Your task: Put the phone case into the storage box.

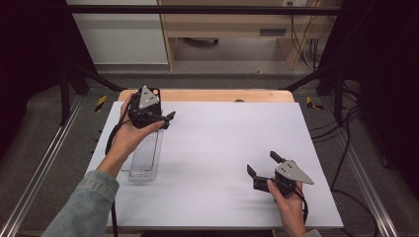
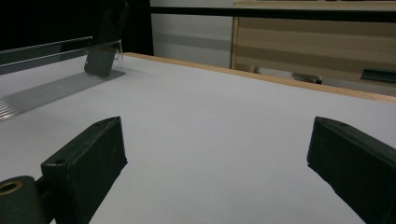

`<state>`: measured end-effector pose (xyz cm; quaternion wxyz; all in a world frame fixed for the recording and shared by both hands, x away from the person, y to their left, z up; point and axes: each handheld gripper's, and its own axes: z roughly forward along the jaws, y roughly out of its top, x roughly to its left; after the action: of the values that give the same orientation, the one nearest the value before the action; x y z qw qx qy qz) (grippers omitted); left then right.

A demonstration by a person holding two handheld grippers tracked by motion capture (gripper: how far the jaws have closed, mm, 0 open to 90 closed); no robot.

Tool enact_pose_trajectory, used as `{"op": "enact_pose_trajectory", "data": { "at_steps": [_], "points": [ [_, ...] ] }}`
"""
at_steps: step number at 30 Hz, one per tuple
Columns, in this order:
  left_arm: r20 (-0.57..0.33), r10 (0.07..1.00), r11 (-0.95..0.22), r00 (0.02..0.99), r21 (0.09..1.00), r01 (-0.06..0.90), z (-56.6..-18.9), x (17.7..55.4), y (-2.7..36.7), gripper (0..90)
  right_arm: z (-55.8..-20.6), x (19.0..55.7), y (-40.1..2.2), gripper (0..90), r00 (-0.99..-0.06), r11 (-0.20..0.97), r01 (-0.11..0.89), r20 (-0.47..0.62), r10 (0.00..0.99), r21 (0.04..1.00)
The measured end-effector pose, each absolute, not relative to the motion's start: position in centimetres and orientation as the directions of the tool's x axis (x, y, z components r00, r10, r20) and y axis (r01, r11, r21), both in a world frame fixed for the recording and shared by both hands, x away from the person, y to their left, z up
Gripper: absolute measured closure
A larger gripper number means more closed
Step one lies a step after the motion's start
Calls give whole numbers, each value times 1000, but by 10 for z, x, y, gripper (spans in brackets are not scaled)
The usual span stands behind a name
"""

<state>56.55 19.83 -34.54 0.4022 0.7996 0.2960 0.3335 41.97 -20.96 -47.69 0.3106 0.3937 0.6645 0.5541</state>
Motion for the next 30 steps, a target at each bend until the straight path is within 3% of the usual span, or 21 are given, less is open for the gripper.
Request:
{"op": "enact_pose_trajectory", "data": {
  "at_steps": [30],
  "points": [
    [247, 752, -455, 611, 865, 211, -355, 548, 193, 50, -476, 420, -211, 46, -497, 69, 177, 29, 867, 982]
  ]
}}
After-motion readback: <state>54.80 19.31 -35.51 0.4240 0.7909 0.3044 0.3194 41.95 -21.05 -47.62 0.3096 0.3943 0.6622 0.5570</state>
